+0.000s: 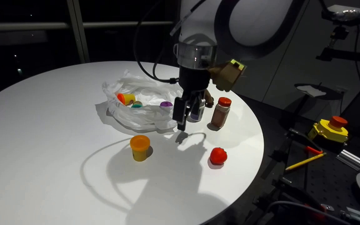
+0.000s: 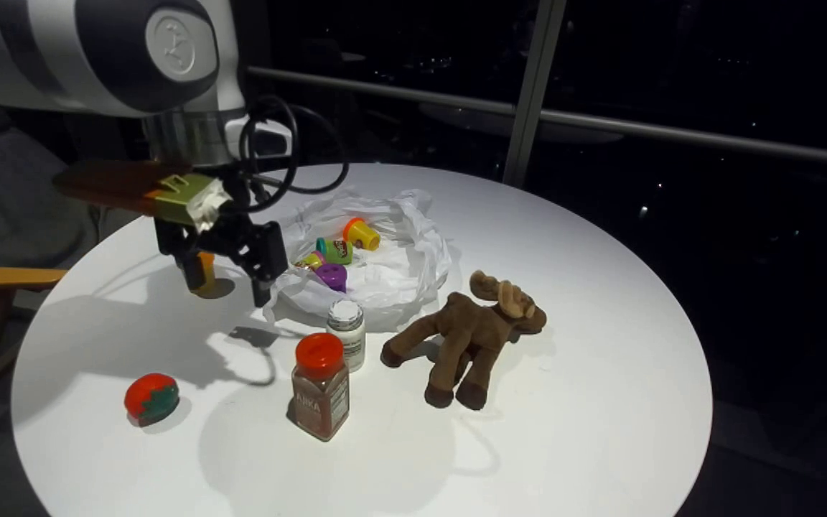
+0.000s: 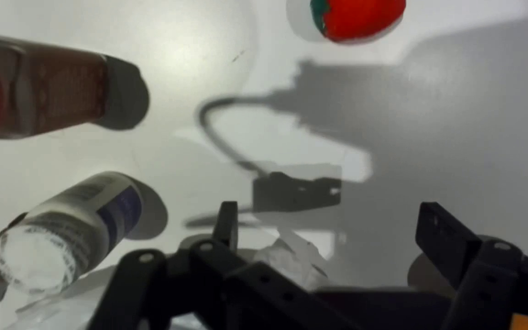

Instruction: Pick up all the objects from plastic bag and put it on the table.

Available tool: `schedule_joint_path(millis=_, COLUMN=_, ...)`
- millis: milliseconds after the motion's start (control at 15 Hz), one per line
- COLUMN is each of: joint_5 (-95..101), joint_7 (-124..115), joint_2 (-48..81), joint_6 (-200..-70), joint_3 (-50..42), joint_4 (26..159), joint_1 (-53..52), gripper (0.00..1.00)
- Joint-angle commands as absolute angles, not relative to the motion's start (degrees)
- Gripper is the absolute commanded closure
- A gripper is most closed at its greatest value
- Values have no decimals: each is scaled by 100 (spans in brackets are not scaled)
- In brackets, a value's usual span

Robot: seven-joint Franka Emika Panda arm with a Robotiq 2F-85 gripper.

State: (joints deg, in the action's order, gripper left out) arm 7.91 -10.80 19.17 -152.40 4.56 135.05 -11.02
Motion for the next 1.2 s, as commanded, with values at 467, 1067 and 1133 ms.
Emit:
schedule_joint_path(millis=467, joint_5=928, joint_7=-1175, joint_2=2116, joint_6=-14254, joint_3=231, joint_4=11819, joint_1=-1114, gripper=0)
schedule_joint_path(millis=1067, joint_5=1081, joint_7=875, joint_2=3044, joint_6=-14187, joint_3=590, joint_4=10649, joint_1=-948, gripper=0)
schedule_joint_path(millis=1133, joint_5=1088, joint_7=1188, joint_2=3158, joint_6=-14143, joint_3=642, joint_4=10512, joint_1=-908, gripper=0)
